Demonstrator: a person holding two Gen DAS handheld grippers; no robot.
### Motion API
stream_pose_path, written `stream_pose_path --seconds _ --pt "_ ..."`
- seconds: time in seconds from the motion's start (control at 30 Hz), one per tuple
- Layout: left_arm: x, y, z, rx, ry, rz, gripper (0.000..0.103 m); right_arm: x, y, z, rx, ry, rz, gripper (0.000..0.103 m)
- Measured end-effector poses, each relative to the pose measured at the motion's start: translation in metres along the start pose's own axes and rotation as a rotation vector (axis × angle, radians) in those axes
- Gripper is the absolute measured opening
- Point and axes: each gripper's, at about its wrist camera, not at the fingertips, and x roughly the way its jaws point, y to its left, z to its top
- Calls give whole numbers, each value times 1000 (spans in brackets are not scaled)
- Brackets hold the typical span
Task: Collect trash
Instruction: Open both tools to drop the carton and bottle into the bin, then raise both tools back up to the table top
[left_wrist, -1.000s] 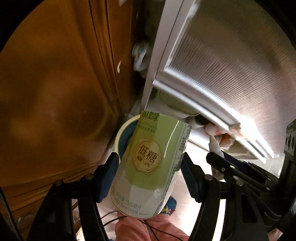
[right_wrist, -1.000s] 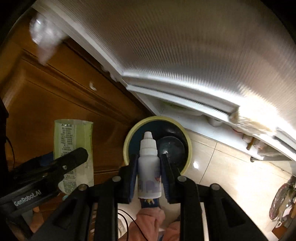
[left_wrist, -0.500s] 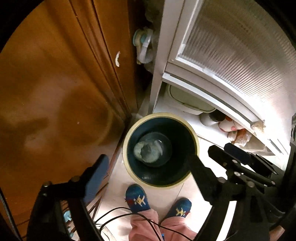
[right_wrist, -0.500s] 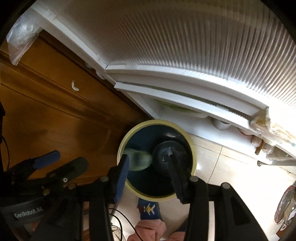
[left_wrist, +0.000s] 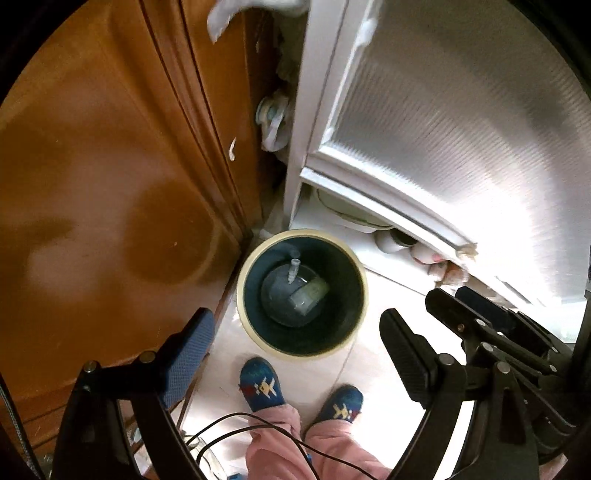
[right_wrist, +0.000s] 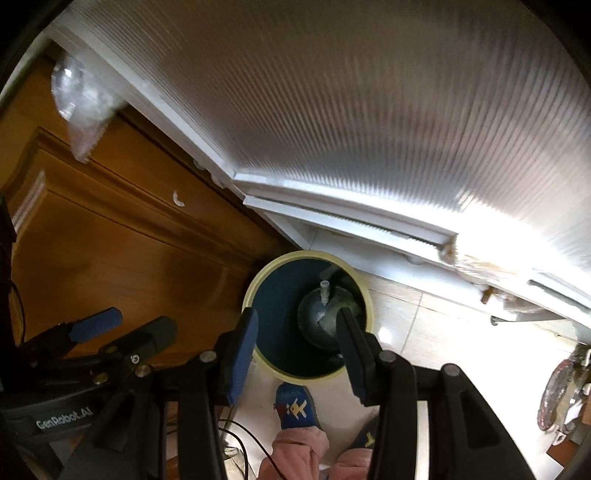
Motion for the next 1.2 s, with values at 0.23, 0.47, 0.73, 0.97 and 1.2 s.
stream_pose_path --seconds 0.23,0.47,0.73,0.97,1.2 --pt "-73 -22 -4 33 -44 -28 89 -59 11 3 8 9 -29 45" --pt "-153 -34 -6 65 -109 -30 89 -129 28 10 -19 -38 -8 45" --pt "-234 -41 -8 80 -187 -38 89 -202 52 17 -75 -119 44 45" --pt "-287 -47 -4 92 -252 -56 89 -261 76 28 -88 -189 89 45" --pt "-341 -55 12 162 -343 -64 89 -311 87 46 -101 -285 78 45"
